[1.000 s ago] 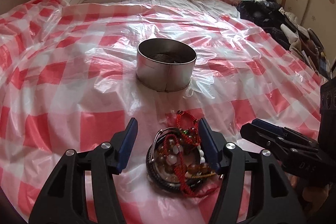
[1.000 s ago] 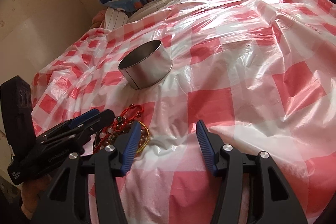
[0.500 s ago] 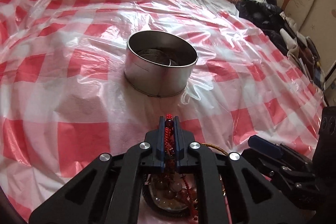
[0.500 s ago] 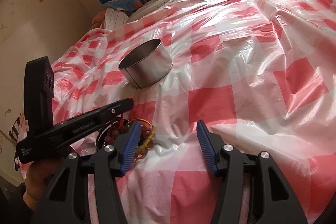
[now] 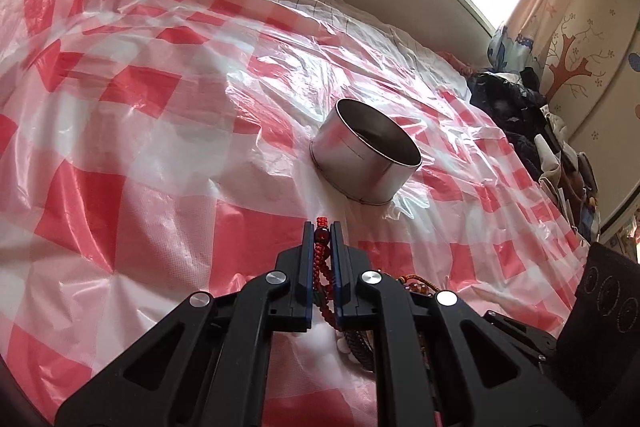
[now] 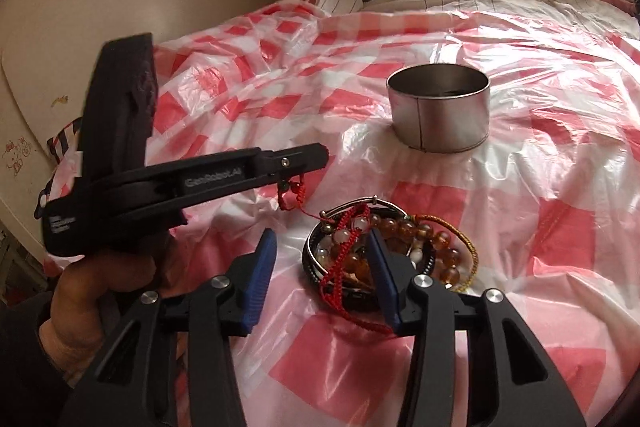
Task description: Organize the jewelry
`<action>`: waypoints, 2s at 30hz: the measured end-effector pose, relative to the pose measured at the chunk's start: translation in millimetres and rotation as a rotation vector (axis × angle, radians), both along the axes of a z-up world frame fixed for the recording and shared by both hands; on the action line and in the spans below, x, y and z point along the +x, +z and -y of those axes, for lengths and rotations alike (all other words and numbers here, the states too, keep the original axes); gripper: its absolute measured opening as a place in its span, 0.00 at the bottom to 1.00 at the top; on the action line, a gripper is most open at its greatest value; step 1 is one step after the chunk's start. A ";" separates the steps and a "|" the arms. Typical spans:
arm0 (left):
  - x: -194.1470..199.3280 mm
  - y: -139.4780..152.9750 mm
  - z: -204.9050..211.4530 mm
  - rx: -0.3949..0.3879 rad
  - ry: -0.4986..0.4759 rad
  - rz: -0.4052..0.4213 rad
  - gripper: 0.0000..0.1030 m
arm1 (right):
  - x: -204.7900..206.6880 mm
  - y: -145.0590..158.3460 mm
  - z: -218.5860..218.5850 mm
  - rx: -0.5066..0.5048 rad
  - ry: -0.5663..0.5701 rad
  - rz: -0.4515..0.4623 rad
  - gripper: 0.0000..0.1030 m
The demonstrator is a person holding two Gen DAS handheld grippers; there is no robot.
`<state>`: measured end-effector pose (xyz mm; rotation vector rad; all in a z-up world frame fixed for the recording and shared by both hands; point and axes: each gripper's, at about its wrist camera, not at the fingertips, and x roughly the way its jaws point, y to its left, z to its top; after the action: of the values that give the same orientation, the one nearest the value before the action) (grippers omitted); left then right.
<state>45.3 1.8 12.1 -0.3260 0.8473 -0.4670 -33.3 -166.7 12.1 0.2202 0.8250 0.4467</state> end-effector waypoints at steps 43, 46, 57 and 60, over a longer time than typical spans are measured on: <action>-22.8 47.7 28.4 0.108 -0.063 0.149 0.07 | -15.4 35.2 74.1 0.328 -0.153 0.117 0.02; -19.6 53.3 32.9 0.106 -0.071 0.155 0.07 | -14.5 39.4 80.0 0.349 -0.164 0.123 0.02; 17.3 76.5 69.0 0.055 -0.096 0.182 0.07 | 14.6 62.7 95.4 0.329 -0.190 0.169 0.02; 35.4 79.3 79.3 0.032 -0.092 0.182 0.07 | 29.4 66.3 100.8 0.319 -0.199 0.176 0.02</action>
<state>80.6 -77.5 91.4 -0.2122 0.6932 -0.5595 -3.9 -267.5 78.4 0.5461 0.5494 0.4026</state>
